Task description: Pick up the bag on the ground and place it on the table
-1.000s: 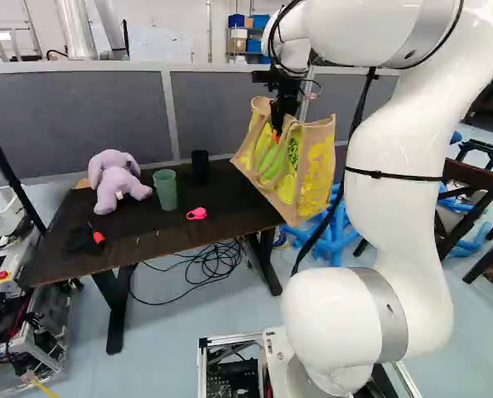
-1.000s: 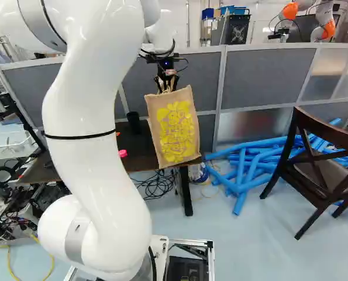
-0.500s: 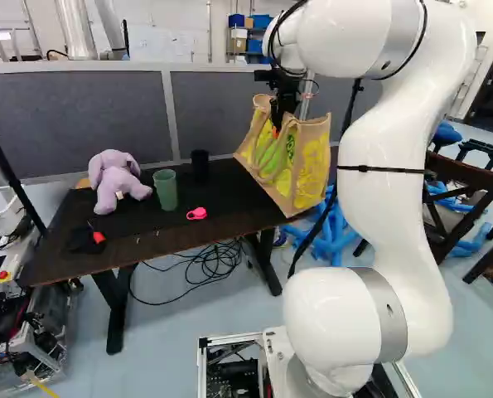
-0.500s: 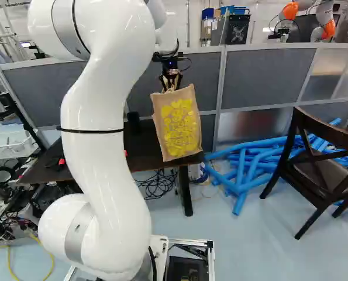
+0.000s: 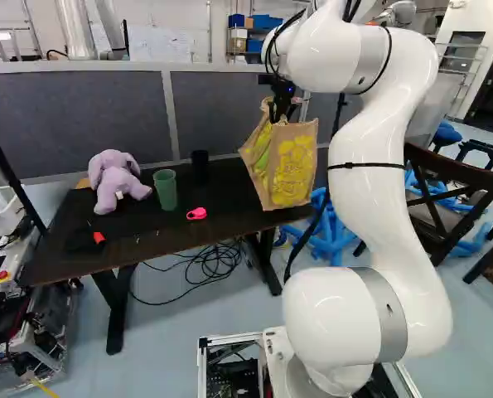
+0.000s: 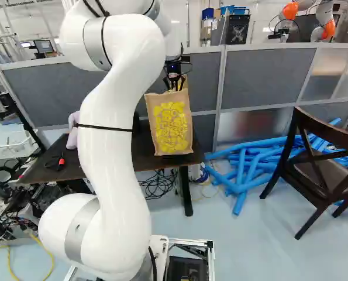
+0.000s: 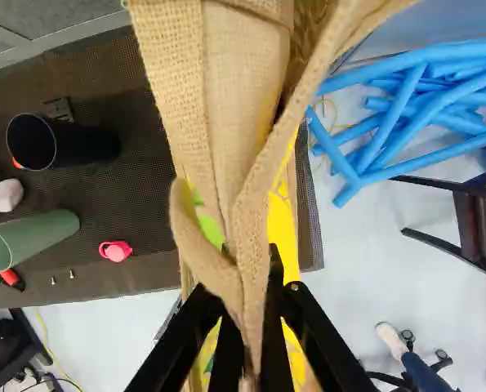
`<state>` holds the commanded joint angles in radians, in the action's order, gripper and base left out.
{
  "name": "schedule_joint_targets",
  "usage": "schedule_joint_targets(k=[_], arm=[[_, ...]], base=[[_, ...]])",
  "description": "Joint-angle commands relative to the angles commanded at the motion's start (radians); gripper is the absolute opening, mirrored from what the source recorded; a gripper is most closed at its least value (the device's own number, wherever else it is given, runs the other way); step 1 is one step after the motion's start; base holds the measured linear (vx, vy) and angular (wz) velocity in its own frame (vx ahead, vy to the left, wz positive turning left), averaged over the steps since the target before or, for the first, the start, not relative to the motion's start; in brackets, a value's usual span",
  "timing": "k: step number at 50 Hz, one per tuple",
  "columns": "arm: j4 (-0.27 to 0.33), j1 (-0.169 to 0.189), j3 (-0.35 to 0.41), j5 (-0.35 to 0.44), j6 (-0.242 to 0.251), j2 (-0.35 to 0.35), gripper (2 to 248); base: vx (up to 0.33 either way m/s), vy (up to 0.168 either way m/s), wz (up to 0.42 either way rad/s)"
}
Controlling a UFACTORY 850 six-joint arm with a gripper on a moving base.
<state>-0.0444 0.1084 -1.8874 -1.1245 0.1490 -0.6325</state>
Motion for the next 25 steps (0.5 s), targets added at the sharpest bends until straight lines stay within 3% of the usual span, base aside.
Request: schedule_joint_targets(k=[25], arm=[[0.000, -0.021, -0.164, 0.002, -0.002, -0.161, 22]], base=[[0.000, 0.000, 0.000]])
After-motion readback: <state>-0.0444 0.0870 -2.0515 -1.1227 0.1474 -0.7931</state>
